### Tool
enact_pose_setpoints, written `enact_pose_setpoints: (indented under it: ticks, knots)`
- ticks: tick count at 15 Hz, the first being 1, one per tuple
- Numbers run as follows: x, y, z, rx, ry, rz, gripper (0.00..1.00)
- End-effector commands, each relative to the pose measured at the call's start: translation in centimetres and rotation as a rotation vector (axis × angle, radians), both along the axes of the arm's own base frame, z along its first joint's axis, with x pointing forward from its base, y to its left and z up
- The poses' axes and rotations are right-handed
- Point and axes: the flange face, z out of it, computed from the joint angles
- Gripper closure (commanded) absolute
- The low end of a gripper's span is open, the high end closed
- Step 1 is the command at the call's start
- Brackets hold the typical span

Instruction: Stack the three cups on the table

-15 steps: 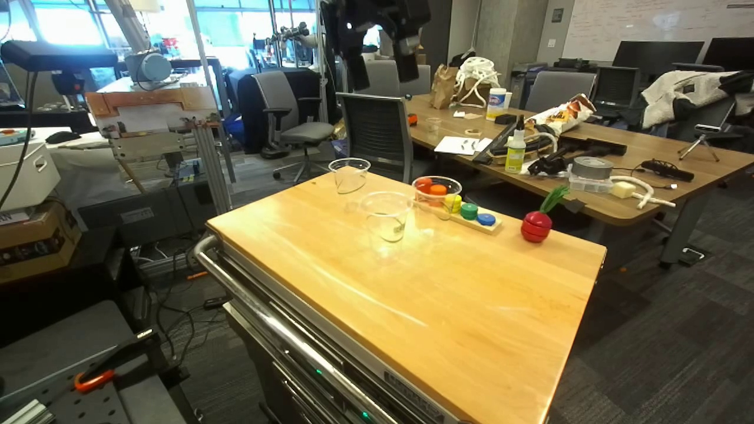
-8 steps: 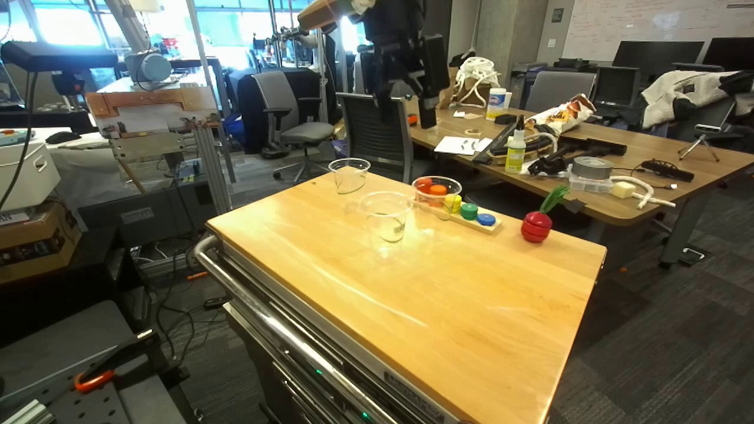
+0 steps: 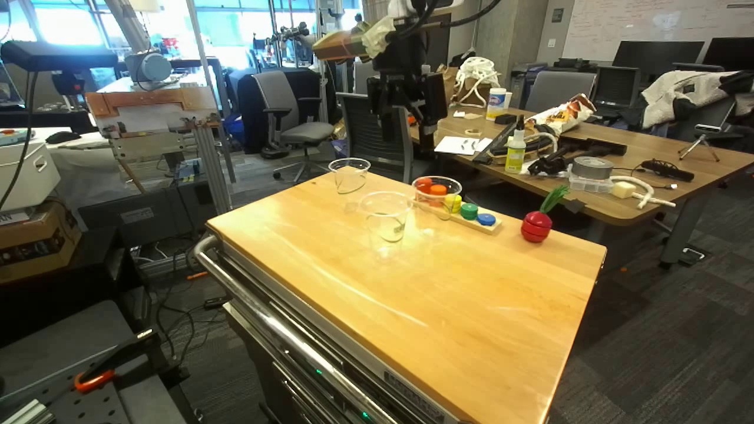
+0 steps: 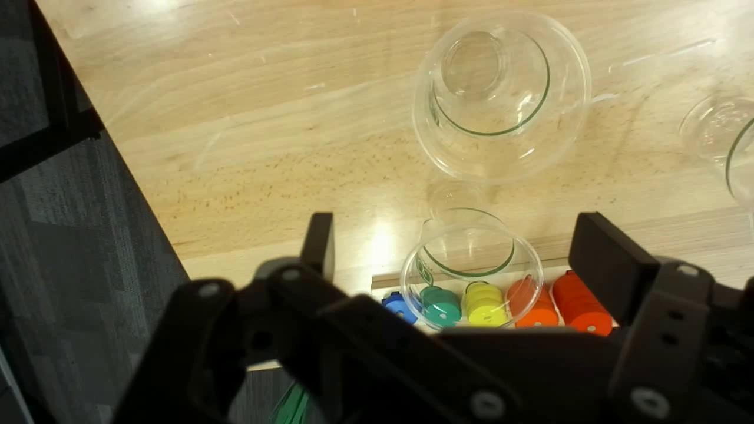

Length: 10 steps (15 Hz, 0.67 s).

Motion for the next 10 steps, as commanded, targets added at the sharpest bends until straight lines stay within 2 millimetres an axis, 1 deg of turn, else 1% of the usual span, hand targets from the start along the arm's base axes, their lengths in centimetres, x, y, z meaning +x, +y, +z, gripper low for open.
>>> enact_pose_setpoints:
  ticks: [1,5,8,10]
  knots:
    - [-0.3,0.4,-1.0,0.017,-0.025,0.003,0.0]
    - [-1.3,1.7,-3.8,0.037,-0.031,-0.001,0.0]
    - [-1.4,2.6,-6.2,0.063,-0.043,-0.011,0.0]
    - [-1.3,2.7,-7.8,0.07,-0.05,-0.025,0.0]
